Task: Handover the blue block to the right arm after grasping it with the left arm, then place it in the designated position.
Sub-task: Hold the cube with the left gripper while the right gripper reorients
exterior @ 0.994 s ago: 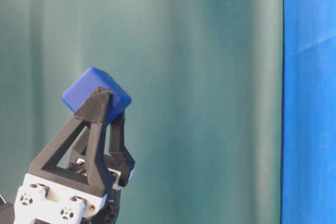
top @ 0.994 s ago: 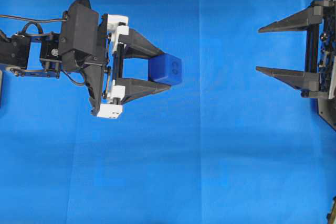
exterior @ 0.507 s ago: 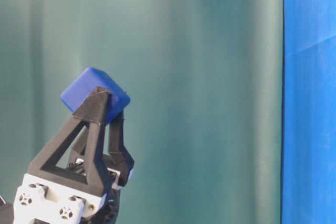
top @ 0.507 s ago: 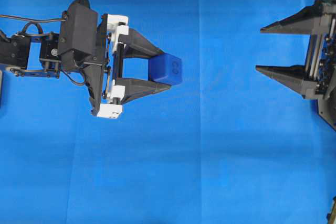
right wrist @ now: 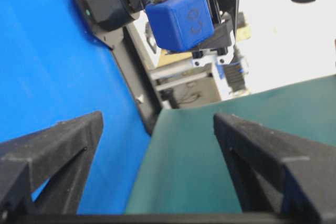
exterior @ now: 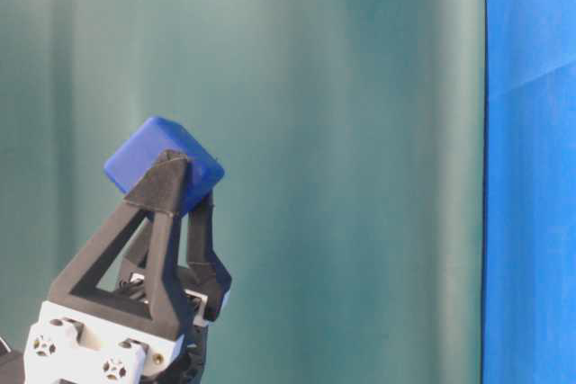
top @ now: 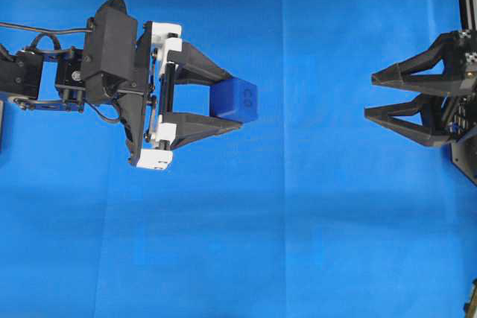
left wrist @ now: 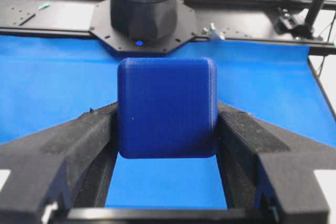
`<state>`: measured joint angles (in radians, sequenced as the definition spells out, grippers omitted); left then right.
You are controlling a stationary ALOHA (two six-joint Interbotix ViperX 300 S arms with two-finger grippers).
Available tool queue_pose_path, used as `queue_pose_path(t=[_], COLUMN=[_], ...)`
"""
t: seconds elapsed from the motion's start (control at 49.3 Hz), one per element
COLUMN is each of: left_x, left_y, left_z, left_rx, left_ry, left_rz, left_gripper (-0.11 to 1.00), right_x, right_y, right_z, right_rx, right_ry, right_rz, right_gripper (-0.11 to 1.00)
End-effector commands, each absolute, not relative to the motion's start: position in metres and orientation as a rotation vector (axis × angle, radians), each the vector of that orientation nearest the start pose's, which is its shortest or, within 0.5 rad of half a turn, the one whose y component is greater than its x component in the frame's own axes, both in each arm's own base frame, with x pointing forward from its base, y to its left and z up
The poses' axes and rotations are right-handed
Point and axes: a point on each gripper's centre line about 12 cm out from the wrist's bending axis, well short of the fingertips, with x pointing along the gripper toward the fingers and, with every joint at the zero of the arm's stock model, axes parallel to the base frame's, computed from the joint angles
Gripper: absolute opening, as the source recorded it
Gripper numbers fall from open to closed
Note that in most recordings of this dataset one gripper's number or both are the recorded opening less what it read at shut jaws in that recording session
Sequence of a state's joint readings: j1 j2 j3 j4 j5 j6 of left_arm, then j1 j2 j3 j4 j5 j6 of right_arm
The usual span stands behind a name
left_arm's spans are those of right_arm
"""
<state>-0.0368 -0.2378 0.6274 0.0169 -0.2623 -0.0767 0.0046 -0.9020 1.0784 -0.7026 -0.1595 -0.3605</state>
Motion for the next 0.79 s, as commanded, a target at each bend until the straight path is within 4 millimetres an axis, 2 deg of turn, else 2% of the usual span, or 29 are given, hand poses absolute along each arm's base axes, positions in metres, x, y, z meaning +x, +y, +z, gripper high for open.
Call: queue_pose_path(t=[0.0, 0.325, 0.771], left_x=[0.3786, 0.3781, 0.3783], left_y=[-0.0162, -0.0167, -0.0168], left_z=[0.3187, 0.3187, 0.3193], left_rx=[-0.06, -0.06, -0.06], left_ry=[0.081, 0.081, 0.08], left_rz=[-0.043, -0.045, -0.045], left_gripper=[0.48, 0.48, 0.48], right_x=[0.2156, 0.2161, 0.2161], right_y=[0.014, 0.0153, 0.0163], right_z=[0.312, 0.3086, 0.3093], right_rx=[-1.075, -1.211, -1.234], right_ry=[-0.04, -0.037, -0.045], right_rz=[0.117, 0.138, 0.143], right_gripper=[0.95, 0.95, 0.95])
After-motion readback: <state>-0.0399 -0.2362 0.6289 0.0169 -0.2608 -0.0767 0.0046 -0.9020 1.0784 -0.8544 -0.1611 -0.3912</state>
